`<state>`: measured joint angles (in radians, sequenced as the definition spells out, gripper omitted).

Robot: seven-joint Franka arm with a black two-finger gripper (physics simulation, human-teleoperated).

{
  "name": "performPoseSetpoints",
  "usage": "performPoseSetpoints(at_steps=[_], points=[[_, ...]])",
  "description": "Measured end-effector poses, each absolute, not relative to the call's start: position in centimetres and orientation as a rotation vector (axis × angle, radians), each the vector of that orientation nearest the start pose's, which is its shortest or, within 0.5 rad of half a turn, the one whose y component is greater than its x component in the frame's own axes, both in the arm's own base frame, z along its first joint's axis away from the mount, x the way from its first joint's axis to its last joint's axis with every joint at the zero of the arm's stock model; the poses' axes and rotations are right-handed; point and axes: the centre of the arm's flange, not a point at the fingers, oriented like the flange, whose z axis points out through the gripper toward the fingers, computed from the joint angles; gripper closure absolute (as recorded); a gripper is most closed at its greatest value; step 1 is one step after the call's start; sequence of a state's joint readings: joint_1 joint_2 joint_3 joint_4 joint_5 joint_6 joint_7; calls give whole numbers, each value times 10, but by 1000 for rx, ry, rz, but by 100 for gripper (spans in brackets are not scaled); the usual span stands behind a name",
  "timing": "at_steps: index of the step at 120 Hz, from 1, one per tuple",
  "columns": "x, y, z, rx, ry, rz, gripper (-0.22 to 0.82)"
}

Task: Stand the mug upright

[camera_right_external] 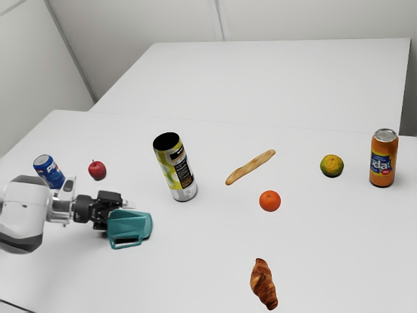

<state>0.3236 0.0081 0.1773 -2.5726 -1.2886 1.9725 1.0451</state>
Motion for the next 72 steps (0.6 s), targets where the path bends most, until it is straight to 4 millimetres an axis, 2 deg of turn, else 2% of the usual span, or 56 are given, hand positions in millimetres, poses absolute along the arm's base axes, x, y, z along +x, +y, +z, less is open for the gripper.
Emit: performPoseSetpoints(at_steps=[10,20,41,51,61,72], points=[[391,137,254,2043,378,361,45],[392,130,256,2046,345,361,59],[397,126,261,2053,294,379,68],[409,130,286,2059,236,444,72],[425,152,326,2074,175,552,74],[430,170,344,2136,116,578,75]])
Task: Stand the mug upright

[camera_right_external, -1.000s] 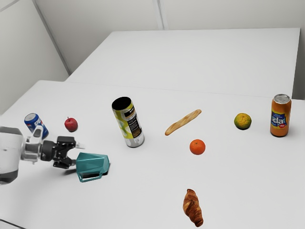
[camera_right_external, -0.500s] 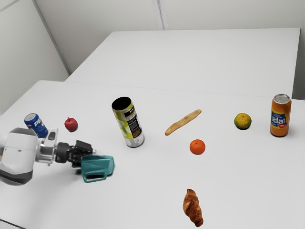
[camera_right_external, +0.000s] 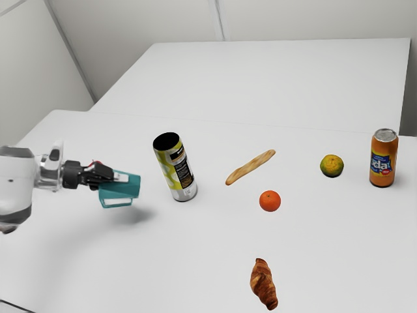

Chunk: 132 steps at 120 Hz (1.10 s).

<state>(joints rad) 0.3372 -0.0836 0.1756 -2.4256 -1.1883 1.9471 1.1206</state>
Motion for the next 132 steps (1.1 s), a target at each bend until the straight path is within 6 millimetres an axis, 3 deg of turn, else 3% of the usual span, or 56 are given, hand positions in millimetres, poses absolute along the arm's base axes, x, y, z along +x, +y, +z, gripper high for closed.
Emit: performPoseSetpoints(at_steps=[7,23,41,61,83,93,115,132], points=[[442,165,355,2249,-16,534,76],[482,126,383,2576,-498,333,76],[501,144,411,2864,-709,141,76],[510,145,388,3030,-621,54,76],[510,129,347,3095,-439,32,77],[509,119,338,3108,-362,37,77],[507,113,330,3120,-188,52,38],[506,120,332,3127,-58,74,19]])
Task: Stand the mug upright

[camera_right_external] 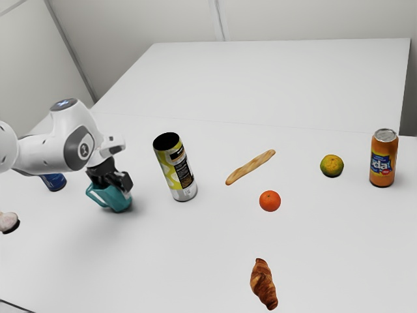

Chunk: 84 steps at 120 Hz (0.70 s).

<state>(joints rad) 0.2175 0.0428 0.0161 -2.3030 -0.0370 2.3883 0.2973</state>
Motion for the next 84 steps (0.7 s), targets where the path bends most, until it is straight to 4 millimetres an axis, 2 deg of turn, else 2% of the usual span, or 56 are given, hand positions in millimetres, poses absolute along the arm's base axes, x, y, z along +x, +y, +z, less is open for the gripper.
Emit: performPoseSetpoints(at_steps=[29,49,61,65,69,77,84], points=[[516,116,347,-3145,-53,-135,6],[521,107,371,-3138,-80,-193,3],[519,101,395,-3137,-90,-217,2],[518,101,410,-3138,-95,-223,2],[521,104,434,-3137,-108,-236,1],[545,110,508,-3131,-114,-268,1],[560,101,569,-3128,-79,-278,1]])
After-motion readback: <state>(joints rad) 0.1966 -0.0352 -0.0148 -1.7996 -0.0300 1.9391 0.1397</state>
